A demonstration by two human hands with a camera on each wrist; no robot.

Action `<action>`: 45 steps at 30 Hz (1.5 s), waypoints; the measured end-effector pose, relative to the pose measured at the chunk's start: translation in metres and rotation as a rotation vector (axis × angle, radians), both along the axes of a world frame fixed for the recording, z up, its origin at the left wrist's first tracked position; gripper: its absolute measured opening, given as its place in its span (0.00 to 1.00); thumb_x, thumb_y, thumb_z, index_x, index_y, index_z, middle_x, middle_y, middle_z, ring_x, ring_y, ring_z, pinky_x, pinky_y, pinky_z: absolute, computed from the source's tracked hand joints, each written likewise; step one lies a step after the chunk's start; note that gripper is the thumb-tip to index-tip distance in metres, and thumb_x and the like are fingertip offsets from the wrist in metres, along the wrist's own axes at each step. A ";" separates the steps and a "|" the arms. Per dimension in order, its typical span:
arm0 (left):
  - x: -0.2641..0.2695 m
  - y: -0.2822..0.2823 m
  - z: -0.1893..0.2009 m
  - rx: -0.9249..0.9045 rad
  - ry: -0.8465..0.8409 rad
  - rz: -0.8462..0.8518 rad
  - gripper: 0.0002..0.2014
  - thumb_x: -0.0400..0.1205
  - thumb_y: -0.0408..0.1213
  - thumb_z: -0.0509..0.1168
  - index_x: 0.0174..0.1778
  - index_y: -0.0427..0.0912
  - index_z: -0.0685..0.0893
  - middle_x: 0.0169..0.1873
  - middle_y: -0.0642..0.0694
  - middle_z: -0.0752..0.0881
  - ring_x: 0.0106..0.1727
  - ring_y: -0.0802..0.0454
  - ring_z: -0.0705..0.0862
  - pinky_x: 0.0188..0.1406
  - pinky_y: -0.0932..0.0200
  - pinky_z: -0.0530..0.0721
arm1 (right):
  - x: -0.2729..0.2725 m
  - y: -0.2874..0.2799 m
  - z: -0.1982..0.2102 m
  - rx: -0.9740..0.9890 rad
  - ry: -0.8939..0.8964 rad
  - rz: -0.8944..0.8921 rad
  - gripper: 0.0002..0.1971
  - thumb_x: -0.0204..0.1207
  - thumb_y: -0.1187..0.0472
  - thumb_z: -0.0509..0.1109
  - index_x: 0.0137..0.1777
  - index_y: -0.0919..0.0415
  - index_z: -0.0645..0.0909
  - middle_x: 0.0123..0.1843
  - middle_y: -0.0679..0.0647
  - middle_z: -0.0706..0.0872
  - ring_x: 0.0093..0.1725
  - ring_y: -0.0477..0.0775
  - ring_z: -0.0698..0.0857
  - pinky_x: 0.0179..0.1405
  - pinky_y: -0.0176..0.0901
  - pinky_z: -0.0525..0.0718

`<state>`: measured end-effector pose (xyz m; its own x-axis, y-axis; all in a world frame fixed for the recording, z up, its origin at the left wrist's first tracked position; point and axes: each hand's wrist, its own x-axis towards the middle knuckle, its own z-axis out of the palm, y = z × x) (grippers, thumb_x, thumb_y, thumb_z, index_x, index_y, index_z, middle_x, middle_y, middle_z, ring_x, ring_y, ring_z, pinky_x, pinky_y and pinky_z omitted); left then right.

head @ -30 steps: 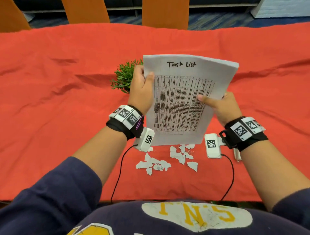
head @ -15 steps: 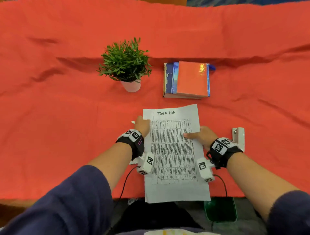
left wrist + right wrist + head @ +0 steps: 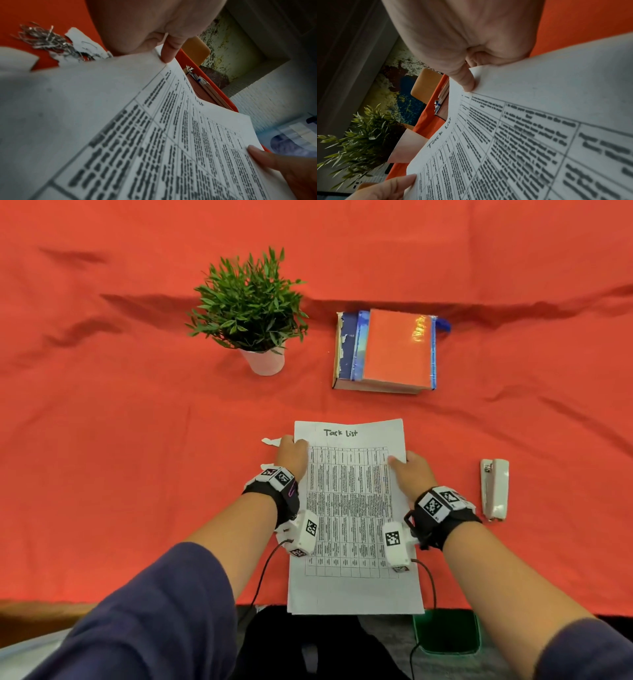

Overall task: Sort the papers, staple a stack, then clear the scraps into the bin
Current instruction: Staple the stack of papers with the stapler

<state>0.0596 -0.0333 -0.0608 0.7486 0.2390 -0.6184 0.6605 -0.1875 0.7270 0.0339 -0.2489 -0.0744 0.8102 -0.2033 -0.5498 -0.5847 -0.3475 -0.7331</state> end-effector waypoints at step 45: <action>-0.003 0.002 -0.022 0.134 -0.079 -0.097 0.05 0.87 0.32 0.51 0.53 0.39 0.71 0.33 0.49 0.72 0.36 0.51 0.71 0.39 0.56 0.68 | -0.017 -0.084 0.028 -0.508 -0.255 -0.194 0.25 0.71 0.58 0.77 0.67 0.61 0.75 0.65 0.61 0.78 0.68 0.62 0.74 0.69 0.48 0.64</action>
